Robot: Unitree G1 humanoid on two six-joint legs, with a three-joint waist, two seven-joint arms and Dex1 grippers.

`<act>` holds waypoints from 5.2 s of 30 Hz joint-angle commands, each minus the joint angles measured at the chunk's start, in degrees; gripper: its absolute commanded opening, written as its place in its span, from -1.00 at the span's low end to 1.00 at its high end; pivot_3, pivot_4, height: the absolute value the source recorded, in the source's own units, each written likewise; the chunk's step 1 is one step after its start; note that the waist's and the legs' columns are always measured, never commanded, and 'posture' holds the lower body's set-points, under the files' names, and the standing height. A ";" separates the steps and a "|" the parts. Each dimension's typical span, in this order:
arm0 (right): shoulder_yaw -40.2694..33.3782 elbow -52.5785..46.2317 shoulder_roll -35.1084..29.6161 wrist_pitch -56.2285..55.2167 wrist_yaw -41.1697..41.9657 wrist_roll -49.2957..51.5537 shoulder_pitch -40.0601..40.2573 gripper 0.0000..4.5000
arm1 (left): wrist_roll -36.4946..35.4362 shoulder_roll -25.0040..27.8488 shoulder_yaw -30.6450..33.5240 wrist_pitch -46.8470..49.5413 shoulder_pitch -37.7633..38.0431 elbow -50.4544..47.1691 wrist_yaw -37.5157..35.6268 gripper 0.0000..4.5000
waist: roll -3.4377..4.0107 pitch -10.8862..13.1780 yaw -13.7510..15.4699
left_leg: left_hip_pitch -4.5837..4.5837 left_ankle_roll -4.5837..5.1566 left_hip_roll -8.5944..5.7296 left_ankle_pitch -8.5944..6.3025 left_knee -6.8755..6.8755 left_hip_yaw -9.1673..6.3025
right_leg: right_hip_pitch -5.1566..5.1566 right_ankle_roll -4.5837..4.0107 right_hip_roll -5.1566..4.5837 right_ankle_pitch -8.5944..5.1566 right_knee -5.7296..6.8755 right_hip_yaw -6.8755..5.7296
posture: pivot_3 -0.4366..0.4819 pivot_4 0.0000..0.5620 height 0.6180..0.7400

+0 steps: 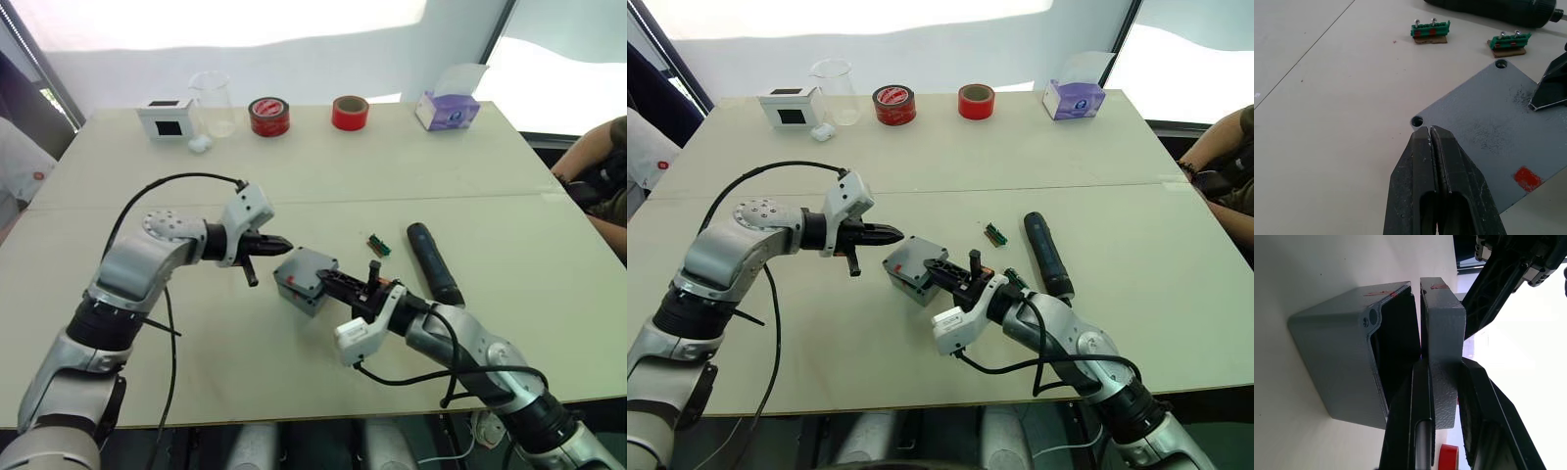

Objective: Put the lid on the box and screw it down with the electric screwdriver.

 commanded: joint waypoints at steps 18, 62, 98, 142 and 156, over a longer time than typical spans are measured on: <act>-0.63 0.00 0.27 0.64 2.03 0.51 2.23 -0.72 | 7.09 0.09 -8.56 -5.02 1.71 -2.85 -4.50 -1.00 | 0.01 -0.05 0.16 | 0.55 0.34 -0.01 -0.20 -0.02 -0.04 | 0.62 0.00 0.00 -0.02 -0.12 -0.05 | -0.05 -0.47 1.00; -10.41 -9.63 -0.58 9.20 12.97 23.05 13.39 -0.98 | 16.12 -3.13 -11.74 -16.50 8.19 3.54 -5.02 -1.00 | -0.01 -0.96 1.37 | 1.55 0.74 -0.01 -0.46 -0.06 -0.10 | 1.61 -0.18 -0.05 -0.17 -0.38 -0.05 | -0.05 -0.47 1.00; -11.10 -13.76 2.97 34.80 20.49 42.97 10.39 -0.98 | 5.25 -2.56 2.38 -10.80 0.97 7.17 -6.81 -1.00 | 0.00 -0.68 1.37 | 1.00 0.71 0.02 -0.45 -0.14 -0.09 | 1.09 0.00 -0.03 -0.09 -0.33 -0.06 | -0.05 -0.47 1.00; -7.24 -12.95 4.02 37.76 19.92 45.32 7.52 -0.98 | 8.73 -3.01 -2.18 -11.81 3.35 4.10 -8.07 -1.00 | 0.00 -0.60 1.27 | 0.99 0.71 0.03 -0.45 -0.16 -0.09 | 1.07 -0.03 -0.05 -0.11 -0.35 -0.06 | -0.05 -0.47 1.00; -7.50 -14.37 3.41 38.41 20.26 46.53 7.22 -0.98 | 8.43 -3.42 -3.08 -11.02 4.16 1.44 -8.55 -1.00 | 0.00 -0.58 1.28 | 0.99 0.71 0.03 -0.45 -0.17 -0.09 | 1.07 -0.06 -0.06 -0.12 -0.36 -0.05 | -0.05 -0.47 1.00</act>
